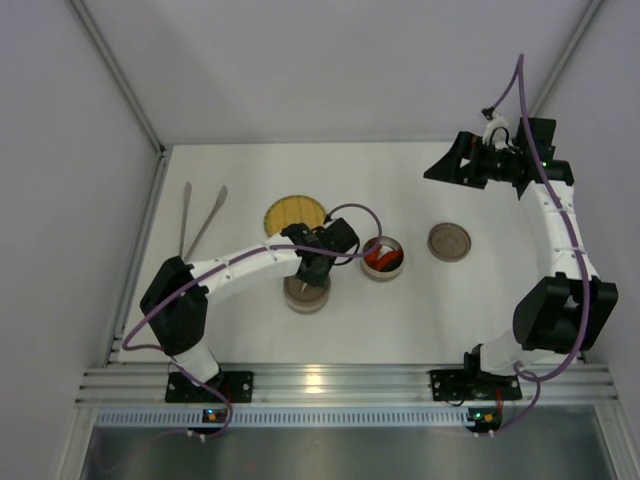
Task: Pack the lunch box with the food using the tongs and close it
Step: Close the box lid on the packing box.
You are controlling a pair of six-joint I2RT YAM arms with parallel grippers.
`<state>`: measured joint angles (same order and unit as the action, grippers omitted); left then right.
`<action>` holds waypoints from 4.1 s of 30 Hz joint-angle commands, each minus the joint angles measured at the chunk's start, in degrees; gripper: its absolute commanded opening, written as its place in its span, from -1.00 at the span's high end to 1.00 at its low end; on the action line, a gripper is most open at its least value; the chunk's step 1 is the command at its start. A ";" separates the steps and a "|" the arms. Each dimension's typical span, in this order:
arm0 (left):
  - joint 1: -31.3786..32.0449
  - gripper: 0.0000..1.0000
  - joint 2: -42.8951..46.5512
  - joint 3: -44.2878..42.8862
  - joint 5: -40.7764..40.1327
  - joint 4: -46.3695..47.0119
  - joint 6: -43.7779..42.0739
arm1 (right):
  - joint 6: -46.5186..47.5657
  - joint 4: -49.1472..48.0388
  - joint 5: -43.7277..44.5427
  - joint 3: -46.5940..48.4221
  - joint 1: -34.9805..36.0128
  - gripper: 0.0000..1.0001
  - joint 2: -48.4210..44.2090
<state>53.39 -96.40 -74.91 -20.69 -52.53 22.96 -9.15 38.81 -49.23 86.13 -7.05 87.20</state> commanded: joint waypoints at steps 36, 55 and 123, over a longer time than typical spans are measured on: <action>1.10 1.00 0.25 0.38 -1.90 1.29 -1.34 | -0.08 -1.72 -1.30 1.15 -1.12 -0.99 0.87; 1.28 1.00 1.57 2.49 1.79 2.08 -6.26 | -0.35 -1.89 -1.92 1.24 -1.12 -0.99 1.04; 1.81 1.00 3.24 4.60 1.96 4.81 -6.70 | -1.75 -1.98 -2.97 2.38 -1.12 -0.99 2.01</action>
<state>55.18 -93.08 -68.36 -18.87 -48.58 16.45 -11.57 38.63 -50.96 86.26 -7.05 88.82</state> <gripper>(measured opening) 0.072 0.993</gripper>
